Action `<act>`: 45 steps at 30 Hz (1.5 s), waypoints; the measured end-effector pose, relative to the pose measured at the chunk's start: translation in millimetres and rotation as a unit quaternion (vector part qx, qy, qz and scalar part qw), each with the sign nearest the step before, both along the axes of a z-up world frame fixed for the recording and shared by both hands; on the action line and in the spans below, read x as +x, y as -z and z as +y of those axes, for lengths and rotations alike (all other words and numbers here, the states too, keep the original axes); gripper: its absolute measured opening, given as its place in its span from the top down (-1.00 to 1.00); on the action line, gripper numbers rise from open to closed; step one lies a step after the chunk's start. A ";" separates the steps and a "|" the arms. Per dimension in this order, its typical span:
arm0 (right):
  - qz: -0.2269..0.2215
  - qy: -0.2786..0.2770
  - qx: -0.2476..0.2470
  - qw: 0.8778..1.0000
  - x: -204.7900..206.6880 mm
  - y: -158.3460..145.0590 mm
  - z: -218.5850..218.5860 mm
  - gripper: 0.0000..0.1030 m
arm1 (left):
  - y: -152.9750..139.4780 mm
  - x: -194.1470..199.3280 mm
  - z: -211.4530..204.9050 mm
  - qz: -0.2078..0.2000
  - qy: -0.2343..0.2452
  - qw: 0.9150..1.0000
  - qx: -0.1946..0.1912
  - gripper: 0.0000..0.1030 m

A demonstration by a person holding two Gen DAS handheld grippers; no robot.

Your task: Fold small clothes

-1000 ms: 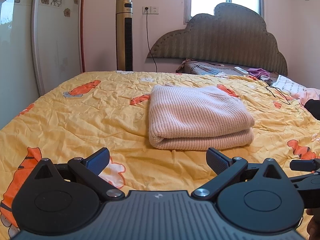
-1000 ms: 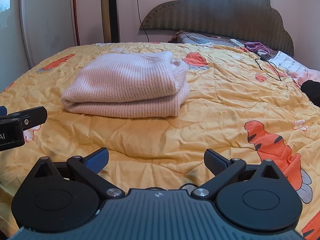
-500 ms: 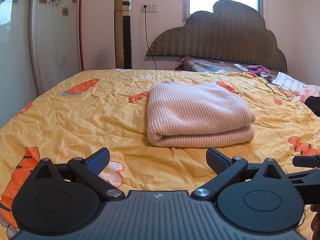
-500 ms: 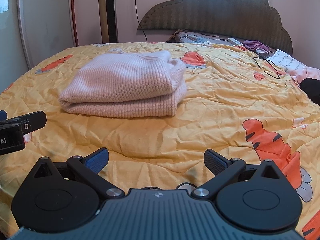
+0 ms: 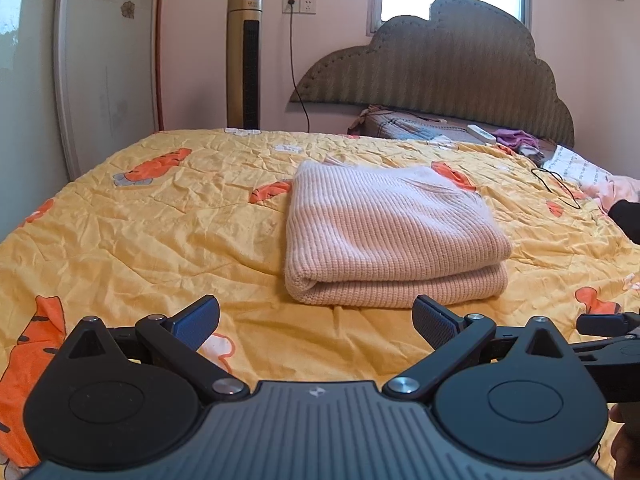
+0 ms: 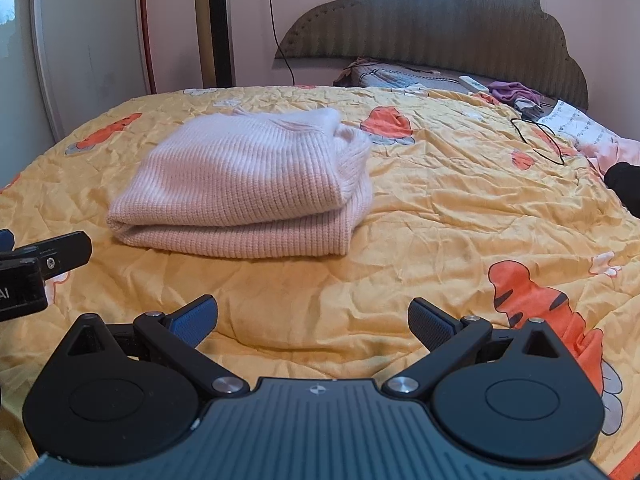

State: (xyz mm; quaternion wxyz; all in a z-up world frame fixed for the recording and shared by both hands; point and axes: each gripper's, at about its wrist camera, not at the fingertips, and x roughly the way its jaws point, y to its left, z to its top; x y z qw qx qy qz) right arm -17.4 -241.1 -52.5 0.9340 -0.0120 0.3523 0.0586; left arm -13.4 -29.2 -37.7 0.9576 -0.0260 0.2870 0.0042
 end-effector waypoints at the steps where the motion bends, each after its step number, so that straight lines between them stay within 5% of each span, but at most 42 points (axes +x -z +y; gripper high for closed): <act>1: 0.006 0.001 0.001 1.000 1.6 1.4 -1.0 -1.00 | 0.0 1.3 -0.5 0.002 0.000 1.000 0.002 -1.00; 15: 0.039 -0.002 -0.009 0.999 24.8 6.7 -3.9 -0.99 | 7.6 33.9 -7.9 0.067 0.030 0.997 -0.011 -1.00; 45: 0.070 -0.015 -0.012 0.997 65.4 15.2 -11.2 -0.99 | 17.9 71.8 -3.2 0.124 0.025 0.991 -0.042 -1.00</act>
